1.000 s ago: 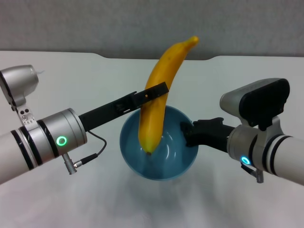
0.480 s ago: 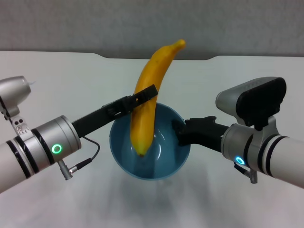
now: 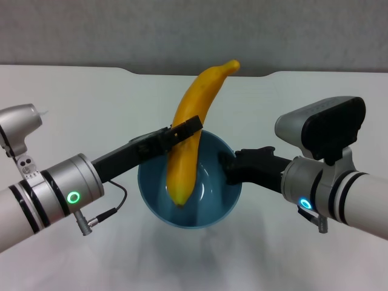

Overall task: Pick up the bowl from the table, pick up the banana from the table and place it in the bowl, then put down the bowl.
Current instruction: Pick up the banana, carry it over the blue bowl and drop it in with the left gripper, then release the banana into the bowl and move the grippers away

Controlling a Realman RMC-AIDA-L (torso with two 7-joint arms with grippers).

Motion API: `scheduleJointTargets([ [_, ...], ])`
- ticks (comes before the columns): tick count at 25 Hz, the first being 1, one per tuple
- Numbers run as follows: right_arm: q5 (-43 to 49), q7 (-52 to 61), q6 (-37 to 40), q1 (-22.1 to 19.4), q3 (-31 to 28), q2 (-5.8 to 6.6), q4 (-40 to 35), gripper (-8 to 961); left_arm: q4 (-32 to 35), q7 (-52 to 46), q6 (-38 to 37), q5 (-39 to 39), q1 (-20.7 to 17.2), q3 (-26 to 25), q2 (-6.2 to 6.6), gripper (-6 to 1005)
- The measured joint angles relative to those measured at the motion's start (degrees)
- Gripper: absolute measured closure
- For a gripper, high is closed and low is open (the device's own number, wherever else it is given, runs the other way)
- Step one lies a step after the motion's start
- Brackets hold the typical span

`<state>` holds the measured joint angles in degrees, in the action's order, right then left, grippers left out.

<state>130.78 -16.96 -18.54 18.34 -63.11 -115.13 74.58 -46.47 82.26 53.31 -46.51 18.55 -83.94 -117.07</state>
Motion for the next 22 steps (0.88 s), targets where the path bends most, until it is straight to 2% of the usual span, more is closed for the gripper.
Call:
scheduleJointTargets([
  [6, 0.1, 0.0, 0.0, -0.4, -0.2, 0.07, 0.1, 894, 0.2, 2.4, 0.0, 0.4, -0.3, 0.0, -0.05, 383],
  [11, 0.2, 0.0, 0.0, -0.4, -0.4, 0.08, 0.1, 893, 0.2, 3.0, 0.0, 0.7, -0.6, -0.1, -0.07, 138],
  [16, 0.1, 0.0, -1.7, -0.5, -1.5, 0.20, -0.3, 892, -0.5, 3.7, -0.6, 0.7, -1.7, -2.1, 0.28, 113],
  [22, -0.4, 0.0, -7.6, 1.9, -5.6, 0.17, -1.6, 891, -0.5, 7.5, -2.6, -1.2, -4.0, -8.3, 0.58, 84],
])
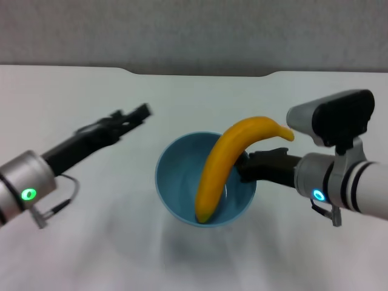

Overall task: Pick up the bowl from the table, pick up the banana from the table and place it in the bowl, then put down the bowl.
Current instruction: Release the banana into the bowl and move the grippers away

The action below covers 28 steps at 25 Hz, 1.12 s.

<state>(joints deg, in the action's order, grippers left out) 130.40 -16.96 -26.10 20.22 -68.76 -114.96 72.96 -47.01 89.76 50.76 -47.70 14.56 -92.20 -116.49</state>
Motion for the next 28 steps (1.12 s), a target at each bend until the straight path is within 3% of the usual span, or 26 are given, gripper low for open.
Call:
scheduleJointTargets([
  [6, -9.7, -5.4, -4.0, 9.8, -5.1, 0.06, -12.0, 890, -0.6, 0.7, -2.7, -7.6, -2.0, -6.4, 0.14, 91],
  [14, -29.6, -26.5, -7.9, 22.9, -11.4, -0.10, -33.8, 889, -4.5, 2.0, -9.2, -12.1, -4.1, -6.6, -0.02, 91],
  [18, -34.7, -30.5, -9.4, 24.9, -12.0, -0.16, -38.1, 888, -5.2, 2.6, -10.2, -12.3, -4.9, -6.6, -0.04, 91],
  [28, -36.1, -30.7, -10.3, 27.4, -11.4, -0.50, -44.2, 886, -5.9, 3.3, -10.9, -12.3, -5.3, -6.6, -0.12, 90],
])
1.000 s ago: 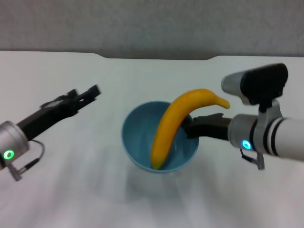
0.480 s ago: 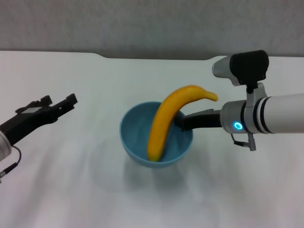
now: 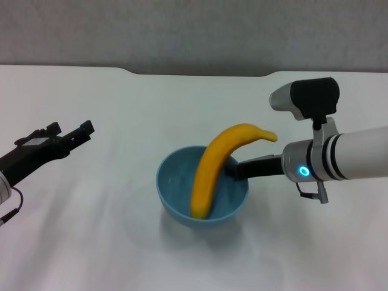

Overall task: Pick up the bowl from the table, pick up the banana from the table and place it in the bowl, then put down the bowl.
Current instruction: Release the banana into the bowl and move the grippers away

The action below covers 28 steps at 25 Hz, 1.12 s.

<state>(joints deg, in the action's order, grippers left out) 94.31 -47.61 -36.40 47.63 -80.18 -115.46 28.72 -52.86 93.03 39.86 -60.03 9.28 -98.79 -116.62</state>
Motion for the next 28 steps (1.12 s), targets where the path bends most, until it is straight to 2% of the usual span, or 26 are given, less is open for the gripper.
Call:
scheduleJointTargets([
  [17, -0.2, 0.1, 1.3, -1.4, 1.4, -0.03, -2.6, 884, 0.1, 0.0, 0.0, 0.3, -0.2, 0.3, -0.10, 90],
  [27, -0.1, -0.8, 3.1, -3.1, 1.4, -0.13, 0.0, 882, 0.1, 0.0, 0.2, 0.3, -0.4, 0.2, -0.10, 91],
  [28, -0.1, -1.0, 3.2, -3.6, 1.4, -0.13, 0.8, 847, 0.1, 0.0, 0.3, 0.3, -0.5, 0.1, -0.10, 91],
])
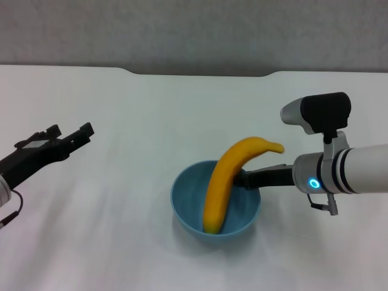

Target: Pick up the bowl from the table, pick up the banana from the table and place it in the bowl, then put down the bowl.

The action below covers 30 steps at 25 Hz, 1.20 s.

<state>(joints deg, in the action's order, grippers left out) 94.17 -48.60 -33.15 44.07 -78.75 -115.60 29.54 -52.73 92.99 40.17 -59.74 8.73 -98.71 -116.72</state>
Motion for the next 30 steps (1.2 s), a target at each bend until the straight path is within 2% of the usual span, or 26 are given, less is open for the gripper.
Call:
scheduleJointTargets([
  [5, 0.6, -0.5, 0.6, -3.7, 0.1, 0.24, 6.3, 674, -0.1, 0.0, 0.0, 0.1, -0.5, -0.1, 0.01, 91],
  [6, 0.7, -0.9, 0.7, -4.2, 0.1, 0.32, 7.1, 445, -0.1, 0.0, 0.0, 0.1, -0.5, -0.1, 0.01, 91],
  [11, 1.7, -3.0, 0.9, -6.7, -1.1, 0.59, 9.9, 286, -0.2, 0.8, 0.2, 0.1, -1.0, -0.1, 0.10, 91],
  [13, 2.2, -3.7, 0.7, -9.1, -2.4, 0.82, 12.8, 223, -0.2, 0.9, 0.3, 0.1, -1.1, -0.2, 0.13, 91],
  [18, 2.1, -11.5, 1.2, -18.2, -5.7, 0.61, 24.5, 153, 0.3, 1.1, 3.1, 0.2, -1.2, -3.5, 0.11, 90],
  [21, -2.6, -20.3, 1.8, -23.6, -7.8, 0.52, 29.8, 111, 0.7, 1.9, 5.6, 0.5, -1.5, -6.3, 0.01, 90],
  [24, -12.6, -30.1, 2.0, -27.1, -10.8, 0.55, 30.0, 69, 2.8, 5.0, 8.9, 3.3, -1.8, -9.3, 0.00, 90],
  [27, -20.7, -37.5, 1.8, -29.5, -13.7, 0.58, 28.5, 67, 7.1, 10.7, 13.0, 9.3, -1.7, -12.1, 0.13, 90],
  [30, -27.5, -45.2, 1.6, -31.9, -16.3, 0.52, 26.4, 65, 9.9, 16.8, 15.2, 11.9, -2.0, -14.5, 0.07, 90],
])
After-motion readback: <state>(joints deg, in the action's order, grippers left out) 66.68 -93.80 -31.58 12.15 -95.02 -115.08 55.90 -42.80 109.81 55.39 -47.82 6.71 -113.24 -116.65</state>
